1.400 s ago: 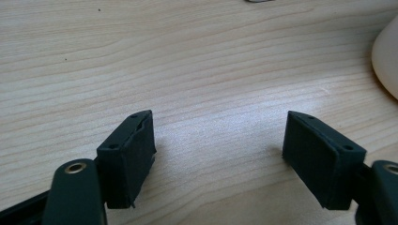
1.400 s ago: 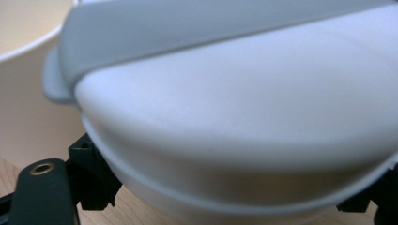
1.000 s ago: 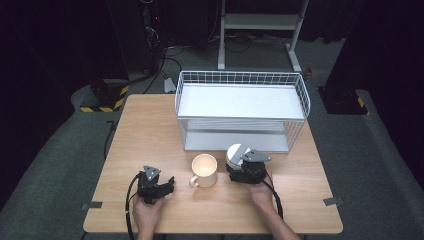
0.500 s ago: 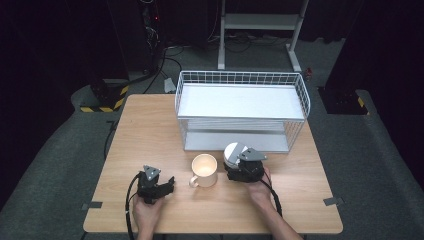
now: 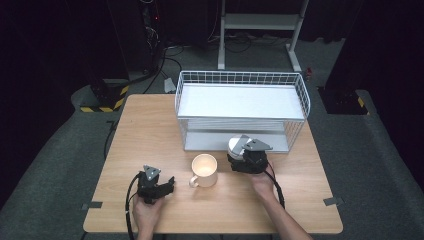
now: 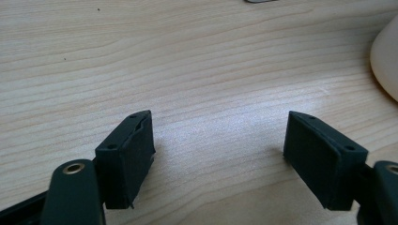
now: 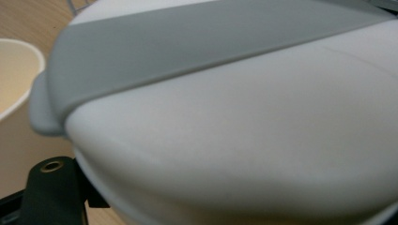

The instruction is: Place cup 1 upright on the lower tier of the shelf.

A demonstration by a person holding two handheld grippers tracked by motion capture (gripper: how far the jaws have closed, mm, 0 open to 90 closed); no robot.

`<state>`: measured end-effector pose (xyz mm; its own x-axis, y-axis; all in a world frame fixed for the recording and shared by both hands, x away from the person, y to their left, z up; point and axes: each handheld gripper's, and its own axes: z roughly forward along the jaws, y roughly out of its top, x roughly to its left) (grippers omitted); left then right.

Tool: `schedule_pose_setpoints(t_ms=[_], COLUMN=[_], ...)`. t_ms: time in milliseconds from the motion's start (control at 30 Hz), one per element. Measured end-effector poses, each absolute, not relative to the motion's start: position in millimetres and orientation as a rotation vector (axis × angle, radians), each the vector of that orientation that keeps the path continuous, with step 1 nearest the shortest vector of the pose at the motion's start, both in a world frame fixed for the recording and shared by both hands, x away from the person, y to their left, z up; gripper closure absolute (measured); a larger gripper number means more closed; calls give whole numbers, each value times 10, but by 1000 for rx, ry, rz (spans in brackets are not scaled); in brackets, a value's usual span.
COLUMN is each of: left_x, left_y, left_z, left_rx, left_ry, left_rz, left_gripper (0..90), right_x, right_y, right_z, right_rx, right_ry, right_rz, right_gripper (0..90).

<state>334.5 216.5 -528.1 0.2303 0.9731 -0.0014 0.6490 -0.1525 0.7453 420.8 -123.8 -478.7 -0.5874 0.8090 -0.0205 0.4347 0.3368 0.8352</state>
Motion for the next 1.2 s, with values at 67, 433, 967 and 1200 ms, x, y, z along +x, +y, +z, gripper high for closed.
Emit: schedule_pose_setpoints(t_ms=[67,433,967,1200], left_x=[3344,3345,3344,3345], left_y=[2166,2166,2154,2154], left_z=[-5281,-5280,-5280,-5280], left_rx=[1881,1883,1894,1897], left_ry=[1490,1488,1485,1481], left_rz=[663,662,668,666], left_gripper=[250,249,248,247], right_x=[4253,4437,4667,4718], right_y=[-1256,-1385,-1431,-1460], right_z=[-4764,-4697,-4779,-4809], right_rx=[1103,1174,1232,1241], right_ry=[2166,2105,2087,2065], right_rz=[1150,1179,1165,1170], right_gripper=[185,185,186,186])
